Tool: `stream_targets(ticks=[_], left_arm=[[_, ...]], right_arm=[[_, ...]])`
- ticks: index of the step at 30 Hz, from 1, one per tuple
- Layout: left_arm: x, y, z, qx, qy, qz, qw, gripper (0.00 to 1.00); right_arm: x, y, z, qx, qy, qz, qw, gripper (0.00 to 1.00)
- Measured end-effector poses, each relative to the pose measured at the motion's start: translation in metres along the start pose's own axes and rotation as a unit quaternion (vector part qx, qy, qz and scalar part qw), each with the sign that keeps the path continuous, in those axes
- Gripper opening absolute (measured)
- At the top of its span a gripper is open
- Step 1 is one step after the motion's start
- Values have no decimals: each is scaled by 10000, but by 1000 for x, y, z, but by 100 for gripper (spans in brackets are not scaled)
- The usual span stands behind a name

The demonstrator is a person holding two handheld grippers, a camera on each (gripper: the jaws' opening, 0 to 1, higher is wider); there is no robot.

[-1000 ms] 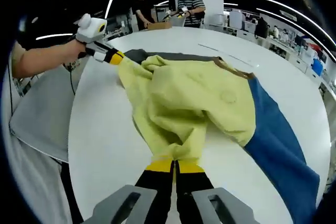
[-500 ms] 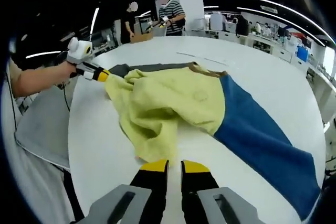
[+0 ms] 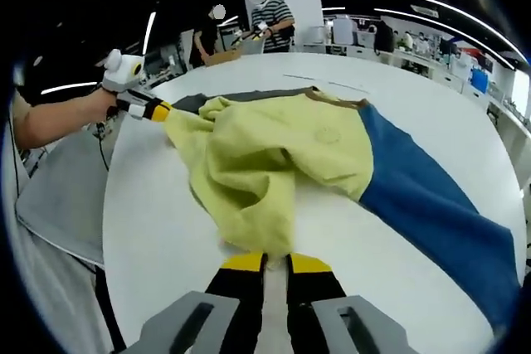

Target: Fold the garment on the visible template until the final outline fits inside the template.

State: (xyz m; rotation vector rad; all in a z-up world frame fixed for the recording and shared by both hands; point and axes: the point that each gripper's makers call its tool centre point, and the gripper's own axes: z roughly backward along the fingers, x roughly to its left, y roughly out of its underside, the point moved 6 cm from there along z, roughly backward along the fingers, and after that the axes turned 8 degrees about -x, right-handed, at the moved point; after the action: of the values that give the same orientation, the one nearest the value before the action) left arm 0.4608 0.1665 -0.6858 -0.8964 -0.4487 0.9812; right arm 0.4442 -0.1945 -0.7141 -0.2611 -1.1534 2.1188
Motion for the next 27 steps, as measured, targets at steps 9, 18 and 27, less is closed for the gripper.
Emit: stream_targets(ticks=[9,18,27], left_arm=[[-2,1,6,-3,23,6,10000,0],[-1,6,15,34,61,-30,10000,0],[0,14,32,81,80,-10,9999,0]], right_arm=[[2,-4,9,-154,-13,-61,9999,0],[2,-11,26,-268,80,-49,9996,0],[2,-10,44,-268,148,-27,9995,0]])
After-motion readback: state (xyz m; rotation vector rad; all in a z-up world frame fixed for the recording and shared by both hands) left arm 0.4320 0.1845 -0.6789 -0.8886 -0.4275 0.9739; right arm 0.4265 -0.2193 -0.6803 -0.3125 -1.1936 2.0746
